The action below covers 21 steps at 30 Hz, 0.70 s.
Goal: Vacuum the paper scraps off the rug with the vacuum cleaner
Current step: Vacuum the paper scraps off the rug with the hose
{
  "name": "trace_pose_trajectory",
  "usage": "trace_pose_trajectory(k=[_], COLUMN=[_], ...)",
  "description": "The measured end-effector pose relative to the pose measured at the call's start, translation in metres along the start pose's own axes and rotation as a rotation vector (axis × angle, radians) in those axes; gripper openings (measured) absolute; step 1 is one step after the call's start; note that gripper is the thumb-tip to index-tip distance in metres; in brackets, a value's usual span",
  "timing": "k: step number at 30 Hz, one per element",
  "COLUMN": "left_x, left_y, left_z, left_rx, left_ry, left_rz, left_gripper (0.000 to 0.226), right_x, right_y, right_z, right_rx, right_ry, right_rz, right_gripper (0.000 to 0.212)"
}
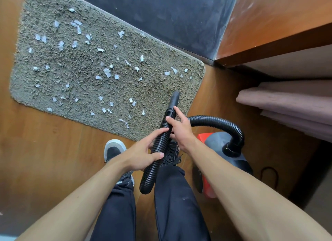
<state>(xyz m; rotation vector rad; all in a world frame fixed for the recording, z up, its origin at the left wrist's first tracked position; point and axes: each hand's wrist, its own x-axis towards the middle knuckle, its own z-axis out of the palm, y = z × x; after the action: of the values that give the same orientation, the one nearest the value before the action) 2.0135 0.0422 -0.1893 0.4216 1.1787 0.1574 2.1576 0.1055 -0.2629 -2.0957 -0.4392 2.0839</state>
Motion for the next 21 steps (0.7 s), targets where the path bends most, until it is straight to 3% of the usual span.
trace_pose_trajectory(k=[8, 21], left_x=[0.006, 0.025], left_y=[0.015, 0.043], left_z=[-0.023, -0.033], left_rx=[-0.003, 0.104], left_ry=[0.132, 0.079], left_rz=[0.040, 0.069], left_gripper=[0.072, 0.071], right_x=[0.018, 0.024], right_y=[-0.041, -0.067], right_z=[0.030, 0.017], right_rx=[-0.101, -0.038], right_ry=[-0.094, -0.018], right_rz=[-0.081, -0.081], right_gripper=[0.060, 0.059])
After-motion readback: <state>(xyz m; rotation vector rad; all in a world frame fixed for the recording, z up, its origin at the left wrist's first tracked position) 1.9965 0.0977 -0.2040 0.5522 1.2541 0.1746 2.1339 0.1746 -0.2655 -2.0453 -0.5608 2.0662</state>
